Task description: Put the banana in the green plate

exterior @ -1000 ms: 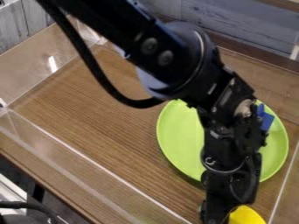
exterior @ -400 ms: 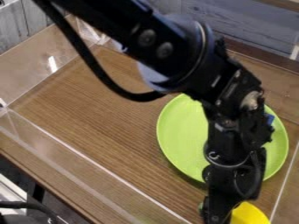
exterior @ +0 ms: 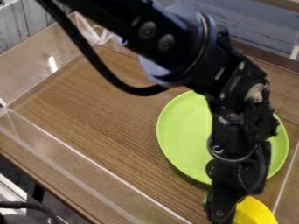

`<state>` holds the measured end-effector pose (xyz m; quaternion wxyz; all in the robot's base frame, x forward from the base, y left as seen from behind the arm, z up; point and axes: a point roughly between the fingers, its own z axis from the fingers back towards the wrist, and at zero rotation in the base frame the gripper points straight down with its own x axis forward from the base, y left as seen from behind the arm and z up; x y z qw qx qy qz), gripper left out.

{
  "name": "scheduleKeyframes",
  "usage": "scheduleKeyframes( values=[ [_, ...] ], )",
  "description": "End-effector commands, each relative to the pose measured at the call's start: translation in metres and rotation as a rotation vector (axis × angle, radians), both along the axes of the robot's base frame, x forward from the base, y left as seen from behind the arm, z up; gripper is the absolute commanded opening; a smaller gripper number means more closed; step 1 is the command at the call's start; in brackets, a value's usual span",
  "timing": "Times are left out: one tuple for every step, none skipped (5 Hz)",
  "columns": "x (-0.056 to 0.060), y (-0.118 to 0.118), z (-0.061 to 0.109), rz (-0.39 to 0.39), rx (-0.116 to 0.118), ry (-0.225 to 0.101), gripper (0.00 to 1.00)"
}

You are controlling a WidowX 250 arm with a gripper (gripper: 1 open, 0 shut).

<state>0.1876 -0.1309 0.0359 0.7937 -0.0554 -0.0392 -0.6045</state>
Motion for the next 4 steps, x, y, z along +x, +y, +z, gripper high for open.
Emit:
scheduleKeyframes(
  values=[
    [0.0119, -0.0061, 0.0074, -0.003, -0.027, -0.043, 1.00],
    [0.0144, -0.0073, 0.0013, -0.009, -0.031, -0.036, 1.00],
    [0.0163, -0.0075, -0.0013, -0.010, -0.031, -0.032, 0.00],
    [0.0176, -0.0074, -0.0013, -0.011, -0.032, -0.033, 0.00]
  ],
)
